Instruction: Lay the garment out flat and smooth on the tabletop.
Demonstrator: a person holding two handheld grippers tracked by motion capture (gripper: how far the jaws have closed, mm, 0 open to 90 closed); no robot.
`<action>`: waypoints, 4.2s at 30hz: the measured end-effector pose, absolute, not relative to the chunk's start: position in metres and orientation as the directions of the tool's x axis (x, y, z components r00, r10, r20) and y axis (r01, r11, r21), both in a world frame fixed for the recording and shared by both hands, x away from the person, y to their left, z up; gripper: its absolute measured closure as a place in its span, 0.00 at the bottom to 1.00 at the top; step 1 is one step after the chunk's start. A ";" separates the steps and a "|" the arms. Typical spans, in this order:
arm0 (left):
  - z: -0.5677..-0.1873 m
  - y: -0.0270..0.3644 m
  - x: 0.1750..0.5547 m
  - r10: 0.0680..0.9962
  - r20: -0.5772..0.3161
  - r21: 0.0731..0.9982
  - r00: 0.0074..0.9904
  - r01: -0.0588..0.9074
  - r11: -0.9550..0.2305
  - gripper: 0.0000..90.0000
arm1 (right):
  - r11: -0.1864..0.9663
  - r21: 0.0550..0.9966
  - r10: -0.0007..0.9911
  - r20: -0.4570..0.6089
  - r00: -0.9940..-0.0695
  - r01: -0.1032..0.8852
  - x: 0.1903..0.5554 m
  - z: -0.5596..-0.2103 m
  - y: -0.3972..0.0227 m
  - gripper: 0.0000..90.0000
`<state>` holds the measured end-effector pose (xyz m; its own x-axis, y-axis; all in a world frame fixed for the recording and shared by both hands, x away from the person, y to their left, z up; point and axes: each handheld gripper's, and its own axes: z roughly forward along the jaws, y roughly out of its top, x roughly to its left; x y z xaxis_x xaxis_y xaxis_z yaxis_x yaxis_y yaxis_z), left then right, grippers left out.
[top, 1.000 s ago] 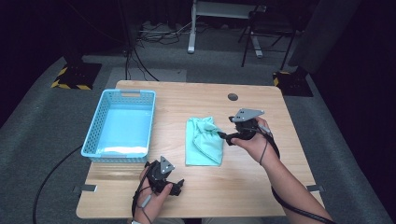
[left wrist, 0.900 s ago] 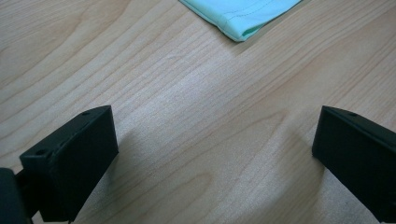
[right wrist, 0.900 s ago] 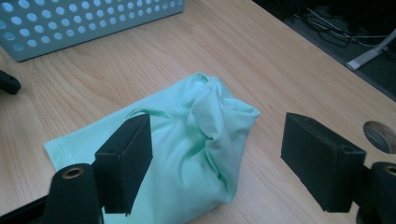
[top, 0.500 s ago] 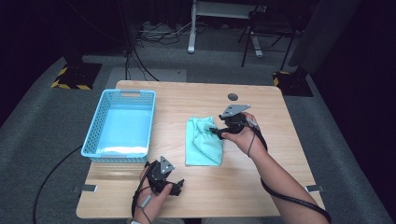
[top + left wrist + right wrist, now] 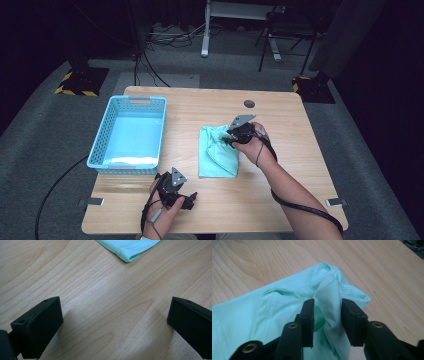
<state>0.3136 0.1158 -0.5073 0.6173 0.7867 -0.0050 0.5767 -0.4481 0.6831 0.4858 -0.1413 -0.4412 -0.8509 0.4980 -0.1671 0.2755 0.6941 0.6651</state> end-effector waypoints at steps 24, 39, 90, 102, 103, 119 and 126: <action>-0.507 0.116 0.314 0.788 -0.005 0.683 0.616 0.578 -0.447 0.00 | 0.651 0.683 0.688 -0.348 -0.636 0.330 0.507 -0.432 -0.180 0.54; -0.507 0.116 0.314 0.788 -0.005 0.682 0.616 0.578 -0.447 0.00 | 0.622 0.733 0.593 -0.210 -0.778 0.276 0.468 -0.421 -0.150 0.39; -0.507 0.116 0.314 0.791 -0.006 0.682 0.612 0.580 -0.444 0.00 | 0.627 0.716 0.576 -0.159 -0.802 0.308 0.408 -0.412 -0.207 0.96; -0.507 0.116 0.314 0.793 -0.008 0.683 0.609 0.583 -0.441 0.00 | 0.554 0.726 0.665 -0.092 -0.741 0.407 0.386 -0.421 -0.246 0.40; -0.507 0.116 0.314 0.793 -0.008 0.683 0.609 0.583 -0.441 0.00 | 0.552 0.733 0.658 -0.091 -0.748 0.397 0.387 -0.420 -0.241 0.39; -0.507 0.116 0.314 0.794 -0.008 0.683 0.608 0.584 -0.439 0.00 | 0.650 0.669 0.544 -0.079 -0.836 0.360 0.425 -0.464 -0.153 0.36; -0.507 0.116 0.314 0.795 -0.008 0.684 0.606 0.584 -0.438 0.00 | 0.714 0.610 0.501 -0.102 -0.859 0.344 0.437 -0.479 -0.148 0.72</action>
<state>0.3143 0.1159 -0.5074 0.6062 0.7953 -0.0082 0.5839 -0.4380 0.6836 0.4366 -0.1477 -0.4790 -0.8593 0.5013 -0.1017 0.3444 0.7140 0.6096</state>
